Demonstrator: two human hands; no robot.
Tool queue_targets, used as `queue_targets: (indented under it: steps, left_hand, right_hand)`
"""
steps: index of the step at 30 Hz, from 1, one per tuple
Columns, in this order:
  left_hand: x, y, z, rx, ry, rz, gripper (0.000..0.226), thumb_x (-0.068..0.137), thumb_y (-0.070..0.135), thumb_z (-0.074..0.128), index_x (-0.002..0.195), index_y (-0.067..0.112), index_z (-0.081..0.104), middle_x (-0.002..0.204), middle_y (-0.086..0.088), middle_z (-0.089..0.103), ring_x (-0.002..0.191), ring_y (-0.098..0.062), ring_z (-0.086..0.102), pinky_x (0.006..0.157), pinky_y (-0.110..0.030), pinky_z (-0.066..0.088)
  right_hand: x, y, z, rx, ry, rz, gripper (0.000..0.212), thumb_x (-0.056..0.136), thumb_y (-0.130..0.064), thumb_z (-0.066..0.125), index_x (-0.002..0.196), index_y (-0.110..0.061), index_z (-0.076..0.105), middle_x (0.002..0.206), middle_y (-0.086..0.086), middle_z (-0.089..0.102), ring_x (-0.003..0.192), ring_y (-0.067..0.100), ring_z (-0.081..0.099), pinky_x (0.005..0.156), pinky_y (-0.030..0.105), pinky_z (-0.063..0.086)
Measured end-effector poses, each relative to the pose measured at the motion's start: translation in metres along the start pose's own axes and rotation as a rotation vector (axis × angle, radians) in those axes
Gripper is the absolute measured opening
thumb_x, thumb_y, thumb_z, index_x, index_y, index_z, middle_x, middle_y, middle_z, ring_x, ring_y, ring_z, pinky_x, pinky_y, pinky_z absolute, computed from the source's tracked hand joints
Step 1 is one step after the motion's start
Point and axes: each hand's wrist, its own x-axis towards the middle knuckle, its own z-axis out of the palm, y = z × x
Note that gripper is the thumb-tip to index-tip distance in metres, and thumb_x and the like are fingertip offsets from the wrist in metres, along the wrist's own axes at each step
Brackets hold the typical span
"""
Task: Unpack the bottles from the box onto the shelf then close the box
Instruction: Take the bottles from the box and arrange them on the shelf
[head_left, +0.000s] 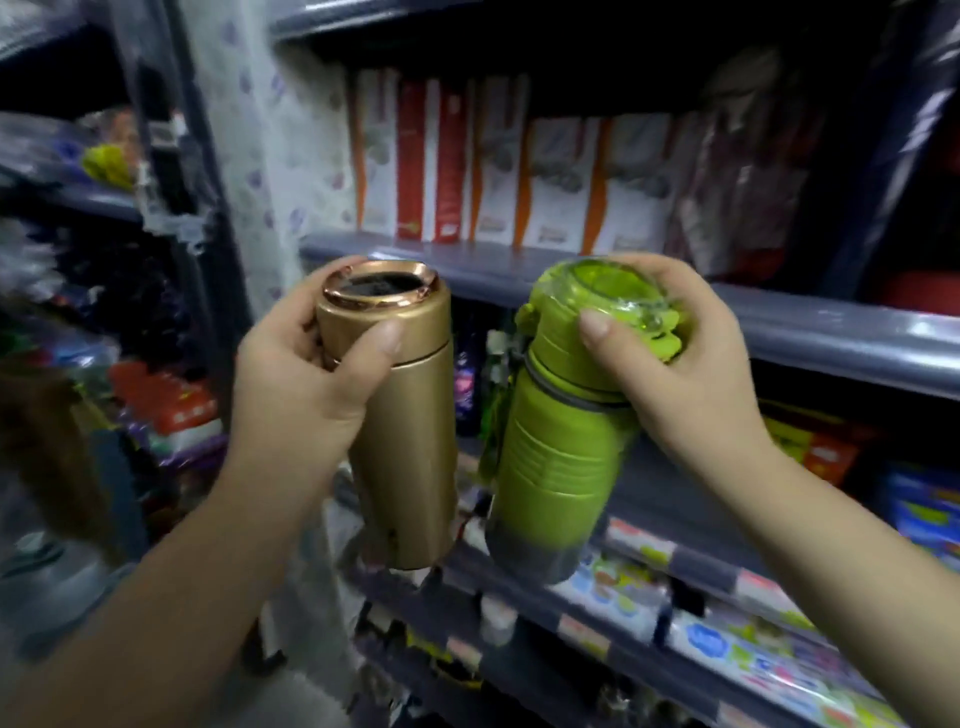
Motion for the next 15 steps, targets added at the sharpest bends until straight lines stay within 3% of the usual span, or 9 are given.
queue_targets:
  steps: [3,7,12,15]
  left_hand:
    - [0.027,0.005,0.032,-0.092,-0.007,0.037,0.043,0.071,0.039,0.065,0.109,0.02,0.064,0.091,0.017,0.073,0.091,-0.001,0.065,0.081,-0.018,0.047]
    - [0.065,0.013,0.071,-0.188,-0.019,0.125,0.04,0.073,0.037,0.065,0.109,0.017,0.062,0.086,0.017,0.072,0.083,0.0,0.063,0.076,-0.021,0.048]
    - [0.114,0.026,0.106,-0.246,-0.034,0.265,0.059,0.076,0.039,0.066,0.12,0.002,0.057,0.101,0.002,0.066,0.091,-0.003,0.062,0.081,-0.023,0.047]
    - [0.145,0.03,0.119,-0.271,-0.05,0.346,0.055,0.08,0.035,0.067,0.119,-0.002,0.056,0.105,-0.007,0.064,0.095,-0.01,0.061,0.086,-0.028,0.047]
  right_hand:
    - [0.019,-0.011,-0.028,-0.057,0.095,-0.031,0.038,0.076,-0.03,0.071,0.107,-0.01,0.059,0.083,-0.015,0.065,0.075,-0.01,0.062,0.069,0.007,0.044]
    - [0.049,-0.02,-0.054,-0.097,0.227,-0.08,0.023,0.078,-0.031,0.069,0.097,-0.024,0.058,0.08,-0.014,0.066,0.075,-0.007,0.063,0.069,0.011,0.046]
    - [0.09,-0.028,-0.07,-0.131,0.337,-0.176,0.034,0.075,-0.042,0.066,0.1,-0.02,0.059,0.089,-0.008,0.067,0.081,0.001,0.065,0.075,0.02,0.051]
    - [0.116,-0.03,-0.074,-0.088,0.395,-0.189,0.043,0.073,-0.046,0.065,0.102,-0.014,0.063,0.091,-0.003,0.069,0.083,0.005,0.066,0.076,0.023,0.052]
